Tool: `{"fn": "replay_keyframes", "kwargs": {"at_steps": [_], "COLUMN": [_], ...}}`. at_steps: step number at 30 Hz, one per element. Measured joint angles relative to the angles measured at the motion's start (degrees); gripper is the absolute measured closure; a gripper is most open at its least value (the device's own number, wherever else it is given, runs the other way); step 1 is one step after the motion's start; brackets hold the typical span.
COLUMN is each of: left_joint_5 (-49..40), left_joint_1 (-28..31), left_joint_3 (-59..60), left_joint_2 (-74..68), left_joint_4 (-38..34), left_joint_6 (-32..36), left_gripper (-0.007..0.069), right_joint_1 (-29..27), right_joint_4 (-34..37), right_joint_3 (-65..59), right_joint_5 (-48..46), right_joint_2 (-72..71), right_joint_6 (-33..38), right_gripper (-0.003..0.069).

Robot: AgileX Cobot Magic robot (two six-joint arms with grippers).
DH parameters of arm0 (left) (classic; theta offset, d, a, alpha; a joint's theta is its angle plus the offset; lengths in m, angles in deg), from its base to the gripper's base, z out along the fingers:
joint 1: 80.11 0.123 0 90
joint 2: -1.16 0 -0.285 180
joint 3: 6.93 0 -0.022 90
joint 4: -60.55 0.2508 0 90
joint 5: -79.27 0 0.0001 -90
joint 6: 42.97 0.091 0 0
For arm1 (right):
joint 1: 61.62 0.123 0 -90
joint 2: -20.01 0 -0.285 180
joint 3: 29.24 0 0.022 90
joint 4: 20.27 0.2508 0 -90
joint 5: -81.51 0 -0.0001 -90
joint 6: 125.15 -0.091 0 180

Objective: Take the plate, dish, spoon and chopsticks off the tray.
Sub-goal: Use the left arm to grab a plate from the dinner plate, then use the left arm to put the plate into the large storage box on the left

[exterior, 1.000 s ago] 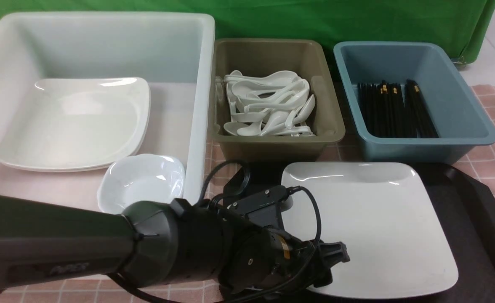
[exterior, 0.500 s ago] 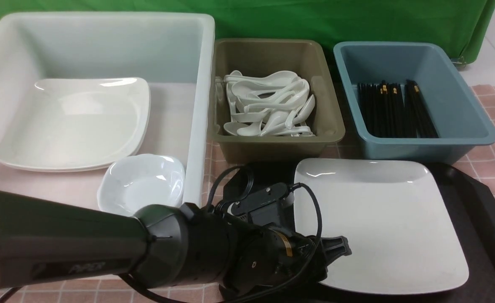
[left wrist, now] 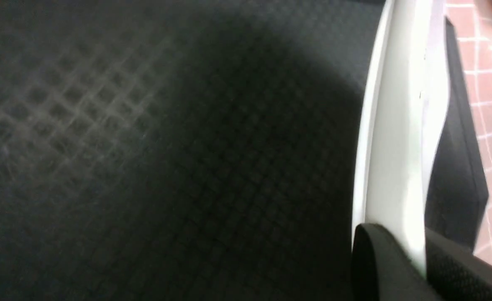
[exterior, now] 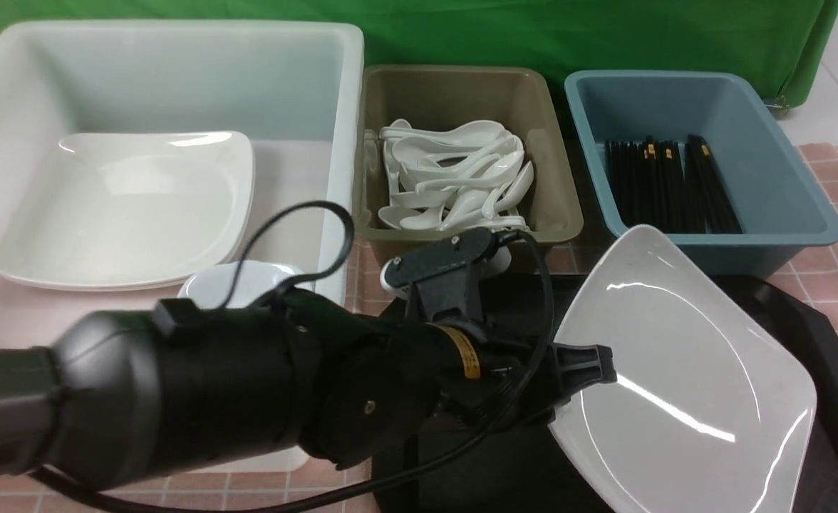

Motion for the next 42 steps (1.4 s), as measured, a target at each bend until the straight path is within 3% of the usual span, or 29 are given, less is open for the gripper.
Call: {"fn": "replay_keyframes", "kwargs": {"at_steps": [12,16,20,24,25,26,27,30,35,39,42], "left_joint_5": [-1.86,-2.07,-9.41,-19.21,-20.1,-21.67,-24.34,-29.98,-35.46,-38.08,-39.28], "left_joint_1": [0.33,4.97,16.14,32.13,32.97,36.37,43.72,54.6,73.42,82.96,86.44], "left_joint_3": [0.2,-1.77,-7.77,-13.38,-13.54,-14.03,-14.27,-14.16,-14.16,-14.16,-14.16], "left_joint_2": [9.99,15.74,21.47,25.11,25.2,25.4,25.52,24.98,23.39,20.3,16.93], "left_joint_4": [0.72,1.09,1.72,-1.55,-2.03,-4.88,-10.75,-21.5,-34.79,-37.28,-36.81], "left_joint_6": [0.64,1.52,5.4,12.52,13.03,15.45,22.15,31.64,39.68,41.2,41.75], "left_gripper": [0.0605,0.0605,0.0605,0.0605,0.0605,0.0605,0.0604,0.0601,0.0601,0.0601,0.0599], "right_joint_1": [0.0,0.0,0.0,0.0,0.0,0.0,0.0,0.0,0.0,0.0,0.0], "right_joint_4": [0.0,0.0,0.0,0.0,0.0,0.0,0.0,0.0,0.0,0.0,0.0], "right_joint_3": [0.0,0.0,0.0,0.0,0.0,0.0,0.0,0.0,0.0,0.0,0.0], "right_joint_5": [0.0,0.0,0.0,0.0,0.0,0.0,0.0,0.0,0.9,1.34,1.34], "right_joint_2": [0.0,0.0,0.0,0.0,0.0,0.0,0.0,0.0,0.0,0.0,0.0], "right_joint_6": [0.0,0.0,0.0,0.0,0.0,0.0,0.0,0.0,0.0,0.0,0.0], "right_gripper": [0.0505,0.05,0.0496,0.0492,0.0491,0.0491,0.0491,0.0491,0.0491,0.0491,0.0491]}}
